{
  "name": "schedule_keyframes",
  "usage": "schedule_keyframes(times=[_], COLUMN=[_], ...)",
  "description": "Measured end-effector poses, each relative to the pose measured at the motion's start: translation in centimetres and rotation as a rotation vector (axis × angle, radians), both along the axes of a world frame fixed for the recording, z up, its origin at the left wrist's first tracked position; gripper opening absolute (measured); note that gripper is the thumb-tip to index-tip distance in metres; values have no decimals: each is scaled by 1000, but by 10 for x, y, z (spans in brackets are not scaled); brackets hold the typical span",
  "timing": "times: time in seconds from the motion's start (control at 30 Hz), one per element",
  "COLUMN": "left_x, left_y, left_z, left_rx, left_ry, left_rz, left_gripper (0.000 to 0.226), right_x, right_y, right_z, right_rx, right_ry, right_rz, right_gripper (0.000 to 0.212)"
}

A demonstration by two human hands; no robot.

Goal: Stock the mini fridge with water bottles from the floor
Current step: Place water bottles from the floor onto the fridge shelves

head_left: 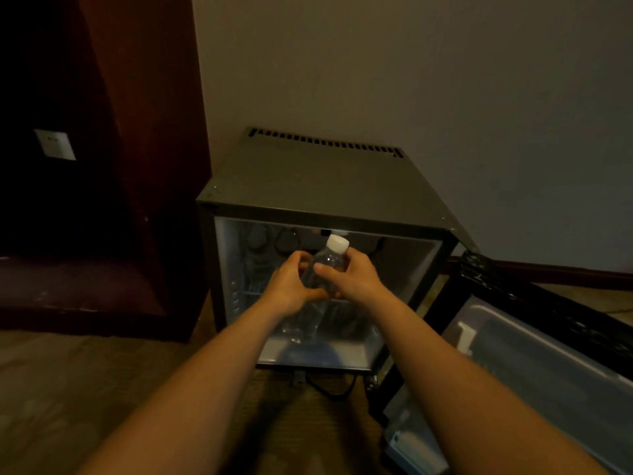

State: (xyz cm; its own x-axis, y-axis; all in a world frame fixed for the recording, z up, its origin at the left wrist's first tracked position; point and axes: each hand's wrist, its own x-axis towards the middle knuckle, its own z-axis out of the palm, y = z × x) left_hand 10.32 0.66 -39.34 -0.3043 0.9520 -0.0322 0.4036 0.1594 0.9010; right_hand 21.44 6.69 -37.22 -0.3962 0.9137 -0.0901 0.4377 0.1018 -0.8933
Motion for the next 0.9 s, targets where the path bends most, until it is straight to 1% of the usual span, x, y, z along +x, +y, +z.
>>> schedule_keyframes(times=[0.07,0.13,0.17,0.3,0.43,0.5,0.6,0.63,0.77,0.9], left_x=[-9,-15,-18,-29,-31,-29,-29,-30,-37,-40], left_y=[7,14,17,26,36,42,47,49,55,60], left_z=[-11,-22,-25,-39,-48,-52,-58,-61,-68,-71], left_rx=[-51,-81,-100,-167,-192,-197,-220,-226,-263,-271], left_ry=[-16,-27,-37,-60,-165,-179,-171,-172,-192,-209], left_rz=[21,31,23,-38,-73,-100,-113,-113,-111,-84], left_gripper=[60,50,49,57,55,52,46,45,45,46], right_x=[-5,-7,-8,-14,-20,-24,-34,-37,-51,-62], right_y=[5,11,13,23,35,40,48,51,59,75], right_z=[-6,-12,-15,-23,-27,-30,-37,-38,-41,-42], right_rx=[60,93,102,162,189,199,206,201,187,174], right_ry=[-35,-44,-44,-24,-20,-51,-104,-96,-62,-159], right_rz=[-24,-34,-35,-94,-145,-154,-185,-196,-166,-87], right_gripper=[48,44,41,37,26,29,46,47,39,47])
